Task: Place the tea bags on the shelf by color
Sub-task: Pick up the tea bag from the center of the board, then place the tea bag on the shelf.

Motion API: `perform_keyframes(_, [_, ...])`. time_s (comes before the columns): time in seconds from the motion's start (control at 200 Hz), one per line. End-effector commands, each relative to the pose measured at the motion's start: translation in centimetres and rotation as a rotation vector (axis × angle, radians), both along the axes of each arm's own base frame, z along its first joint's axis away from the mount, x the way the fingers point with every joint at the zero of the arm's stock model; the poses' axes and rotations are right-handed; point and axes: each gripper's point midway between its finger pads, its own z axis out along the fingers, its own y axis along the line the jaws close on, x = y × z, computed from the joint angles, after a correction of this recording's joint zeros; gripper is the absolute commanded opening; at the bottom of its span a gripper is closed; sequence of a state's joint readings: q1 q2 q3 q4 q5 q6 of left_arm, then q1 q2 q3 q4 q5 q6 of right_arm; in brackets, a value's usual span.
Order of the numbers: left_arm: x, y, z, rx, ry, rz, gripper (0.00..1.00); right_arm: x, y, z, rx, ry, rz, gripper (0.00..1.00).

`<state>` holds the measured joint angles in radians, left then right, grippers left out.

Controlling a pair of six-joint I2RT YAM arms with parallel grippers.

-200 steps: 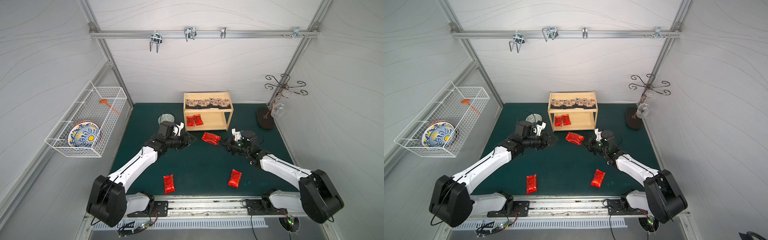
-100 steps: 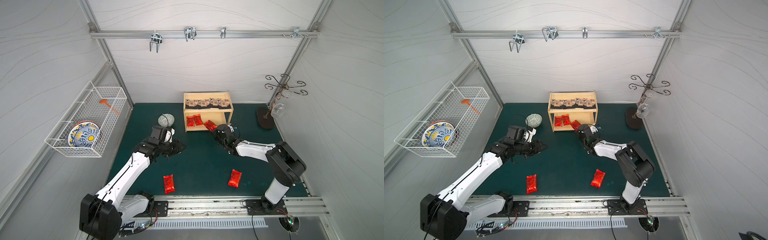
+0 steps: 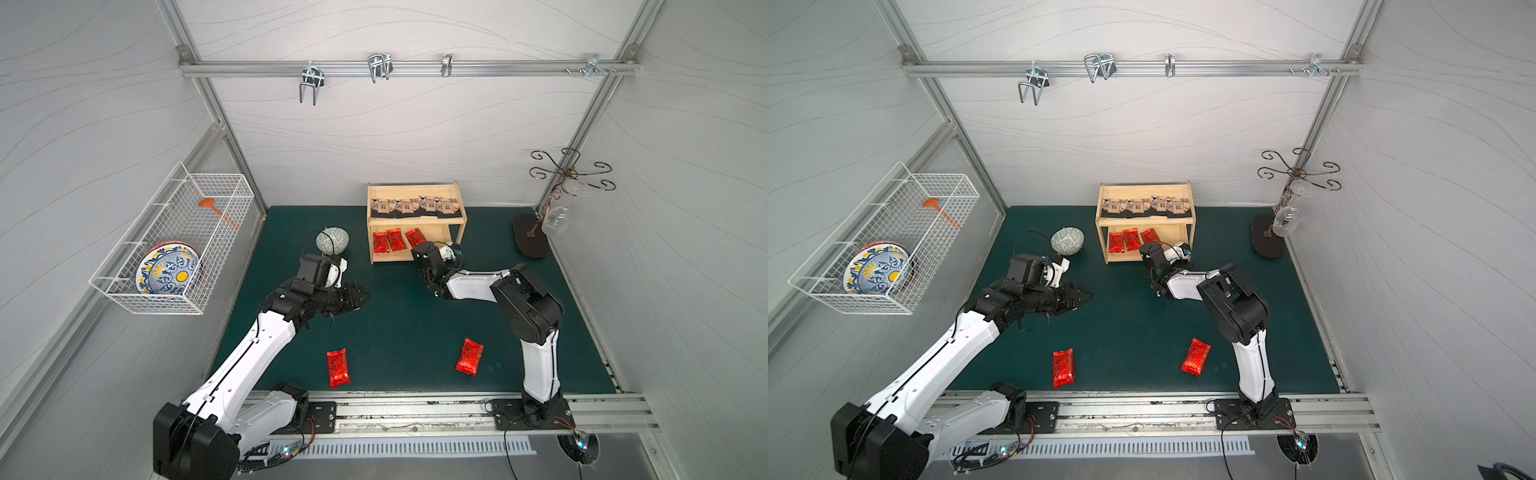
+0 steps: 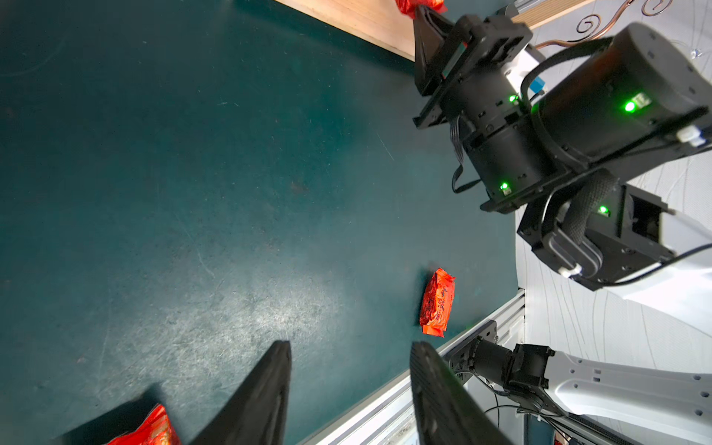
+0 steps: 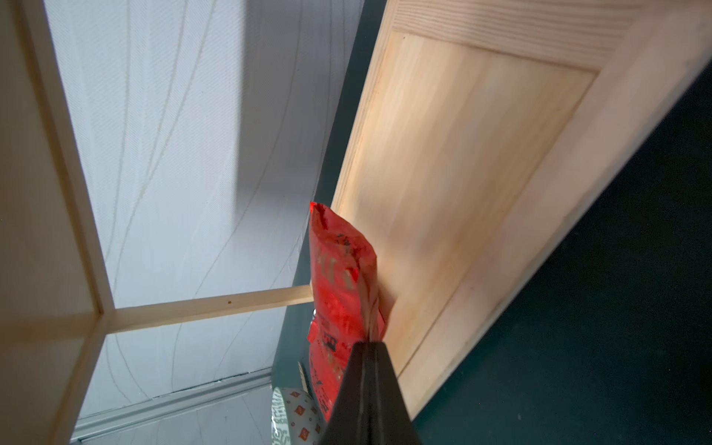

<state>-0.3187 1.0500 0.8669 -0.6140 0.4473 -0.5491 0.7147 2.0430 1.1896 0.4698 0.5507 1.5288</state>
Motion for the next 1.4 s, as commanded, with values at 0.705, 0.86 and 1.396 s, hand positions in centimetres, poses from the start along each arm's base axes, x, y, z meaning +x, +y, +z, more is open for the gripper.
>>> perform_keyframes(0.705, [0.5, -0.4, -0.2, -0.006, -0.005, -0.024, 0.54, 3.5, 0.8, -3.7, 0.103, 0.019, -0.083, 0.00])
perform_keyframes(0.86, [0.5, -0.4, -0.3, -0.008, -0.001, -0.025, 0.54, 3.6, 1.0, -4.0, 0.109, 0.025, -0.079, 0.03])
perform_keyframes(1.396, [0.4, -0.4, -0.2, -0.011, -0.002, -0.027, 0.54, 3.7, 2.5, -5.2, 0.135, 0.060, -0.059, 0.13])
